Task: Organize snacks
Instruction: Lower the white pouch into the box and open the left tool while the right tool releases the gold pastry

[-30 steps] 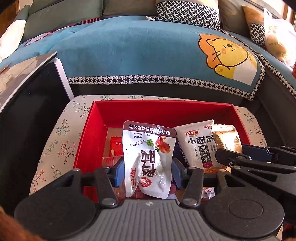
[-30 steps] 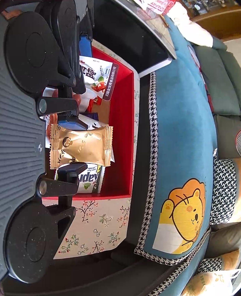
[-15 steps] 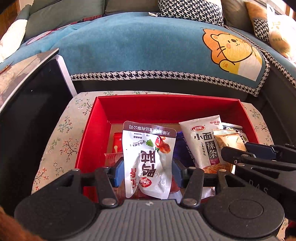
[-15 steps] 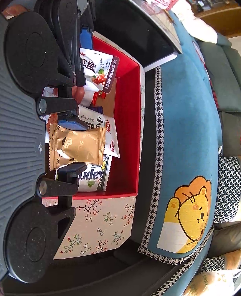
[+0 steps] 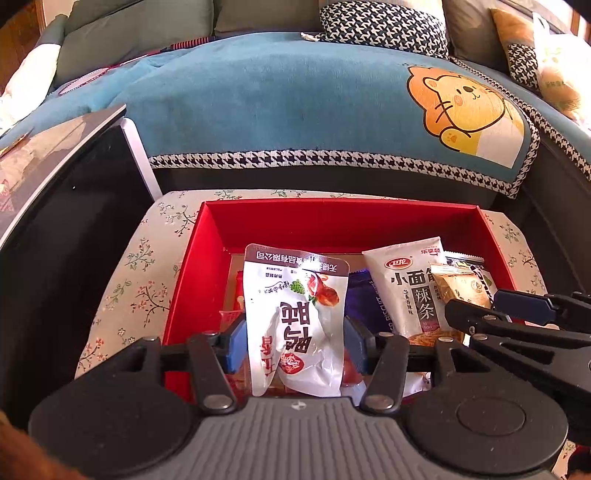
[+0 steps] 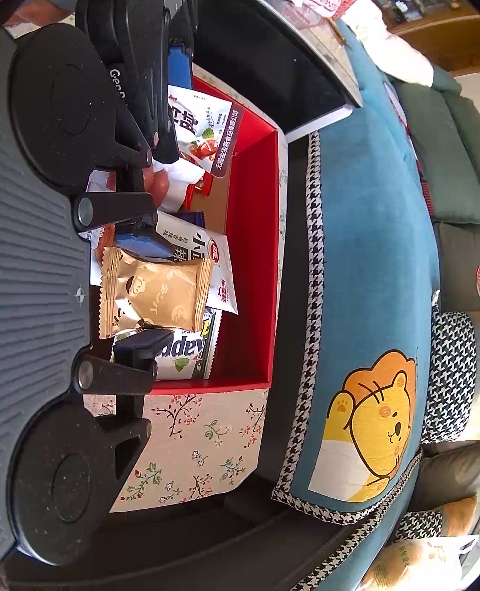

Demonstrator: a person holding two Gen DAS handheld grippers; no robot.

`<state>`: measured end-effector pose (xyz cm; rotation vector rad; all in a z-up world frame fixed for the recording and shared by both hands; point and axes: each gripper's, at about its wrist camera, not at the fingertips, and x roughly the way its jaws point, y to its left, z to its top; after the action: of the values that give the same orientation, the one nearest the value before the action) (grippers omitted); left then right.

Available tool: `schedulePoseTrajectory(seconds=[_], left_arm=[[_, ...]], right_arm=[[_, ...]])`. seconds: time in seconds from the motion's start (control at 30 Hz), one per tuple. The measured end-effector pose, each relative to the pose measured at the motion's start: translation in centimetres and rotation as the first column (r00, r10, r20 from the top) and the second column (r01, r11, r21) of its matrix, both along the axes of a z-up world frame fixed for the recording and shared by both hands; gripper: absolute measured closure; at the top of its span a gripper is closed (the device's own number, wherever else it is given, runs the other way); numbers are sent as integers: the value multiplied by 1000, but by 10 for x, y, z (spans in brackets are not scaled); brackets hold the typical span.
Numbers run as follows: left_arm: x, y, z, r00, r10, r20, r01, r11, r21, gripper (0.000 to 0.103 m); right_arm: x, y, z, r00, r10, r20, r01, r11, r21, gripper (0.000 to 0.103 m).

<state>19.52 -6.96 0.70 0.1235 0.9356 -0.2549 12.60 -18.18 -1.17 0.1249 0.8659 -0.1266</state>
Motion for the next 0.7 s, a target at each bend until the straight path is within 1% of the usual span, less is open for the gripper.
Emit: schedulePoseTrajectory(seconds=[0.1,0.23,0.7], left_arm=[[-2,2,2,1000,6,0,-6,1000,-6,8],[-4,7,8,1000,12,8,-12,1000,-21,6],[-24,16,24,999,17,44,-15,999,-29,3]], right_arm=[[-2,0,2,1000,-6,4,6,1000,-1,49],[-5,-1,3,1000,-10,9,10,1000,-4,45],[-25,5,18,999,-19,50,19,1000,-7,43]])
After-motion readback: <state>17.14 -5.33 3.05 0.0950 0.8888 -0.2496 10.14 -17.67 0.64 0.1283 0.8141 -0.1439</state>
